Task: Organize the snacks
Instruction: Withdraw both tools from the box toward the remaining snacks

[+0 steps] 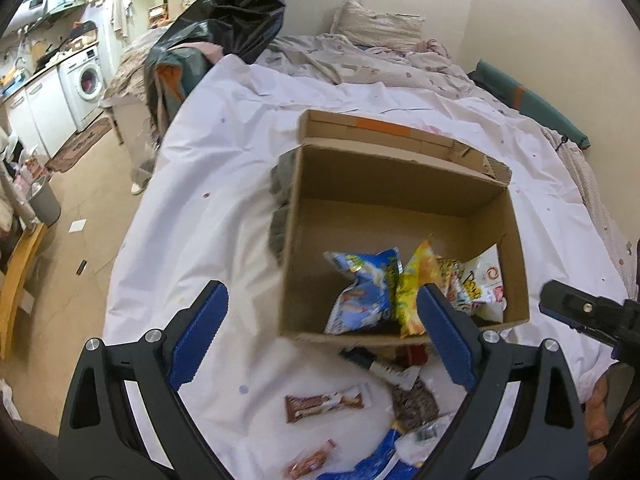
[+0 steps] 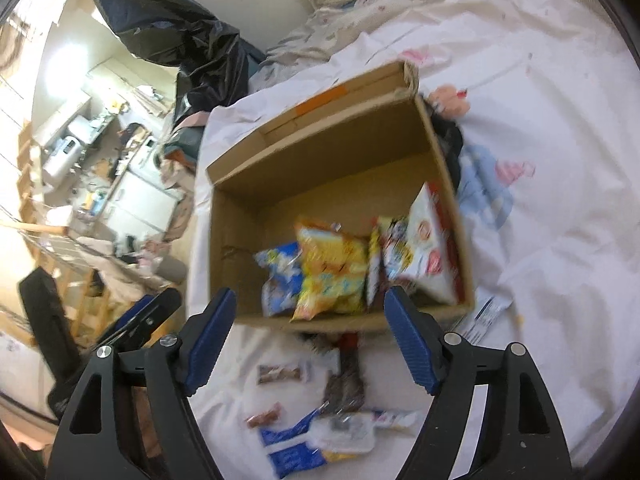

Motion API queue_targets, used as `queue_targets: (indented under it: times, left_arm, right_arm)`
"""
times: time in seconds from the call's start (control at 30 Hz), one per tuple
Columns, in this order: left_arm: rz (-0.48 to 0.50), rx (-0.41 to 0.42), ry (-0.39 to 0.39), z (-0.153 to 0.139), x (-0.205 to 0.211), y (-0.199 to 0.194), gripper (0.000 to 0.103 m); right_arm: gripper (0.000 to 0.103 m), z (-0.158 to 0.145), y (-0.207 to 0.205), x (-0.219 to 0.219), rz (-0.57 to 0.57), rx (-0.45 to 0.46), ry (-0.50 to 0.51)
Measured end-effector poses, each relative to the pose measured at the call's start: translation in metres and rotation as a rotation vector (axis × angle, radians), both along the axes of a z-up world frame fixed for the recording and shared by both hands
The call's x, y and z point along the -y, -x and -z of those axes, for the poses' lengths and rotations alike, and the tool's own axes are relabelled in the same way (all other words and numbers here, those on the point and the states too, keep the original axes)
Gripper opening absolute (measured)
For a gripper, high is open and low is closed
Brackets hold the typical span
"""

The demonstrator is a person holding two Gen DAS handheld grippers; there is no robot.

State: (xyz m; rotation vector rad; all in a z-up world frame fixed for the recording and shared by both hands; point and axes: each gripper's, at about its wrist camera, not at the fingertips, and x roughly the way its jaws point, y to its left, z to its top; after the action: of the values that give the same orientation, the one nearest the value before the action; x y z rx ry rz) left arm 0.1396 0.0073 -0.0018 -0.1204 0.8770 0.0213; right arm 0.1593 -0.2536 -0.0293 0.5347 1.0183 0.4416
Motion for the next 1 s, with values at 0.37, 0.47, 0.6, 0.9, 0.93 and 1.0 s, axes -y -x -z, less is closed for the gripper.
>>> queue_targets:
  times: [0.37,0.47,0.6,0.9,0.93,1.0]
  left_arm:
    - [-0.054,-0.096,0.020,0.016,-0.027,0.033,0.094]
    - [-0.052,-0.106,0.016,0.019,-0.029,0.040,0.094]
    - [-0.054,-0.094,-0.006,0.021,-0.029,0.049,0.094]
    - [-0.015,-0.228,-0.035,0.050,-0.022,0.049,0.094]
    - [0.000,-0.270,-0.026,0.058,-0.020,0.047,0.094]
    - [0.018,-0.334,-0.002,0.072,-0.017,0.047,0.094]
  right_arm:
    - [0.084,0.008,0.032,0.002,0.002,-0.030,0.022]
    - [0.084,0.011,0.038,0.001,-0.001,-0.033,0.049]
    - [0.084,0.011,0.049,-0.003,-0.007,0.001,0.150]
    - [0.084,0.019,0.064,-0.009,-0.025,0.012,0.250]
    - [0.084,0.019,0.064,-0.009,-0.024,0.009,0.252]
    - [0.084,0.020,0.063,-0.008,-0.019,0.002,0.249]
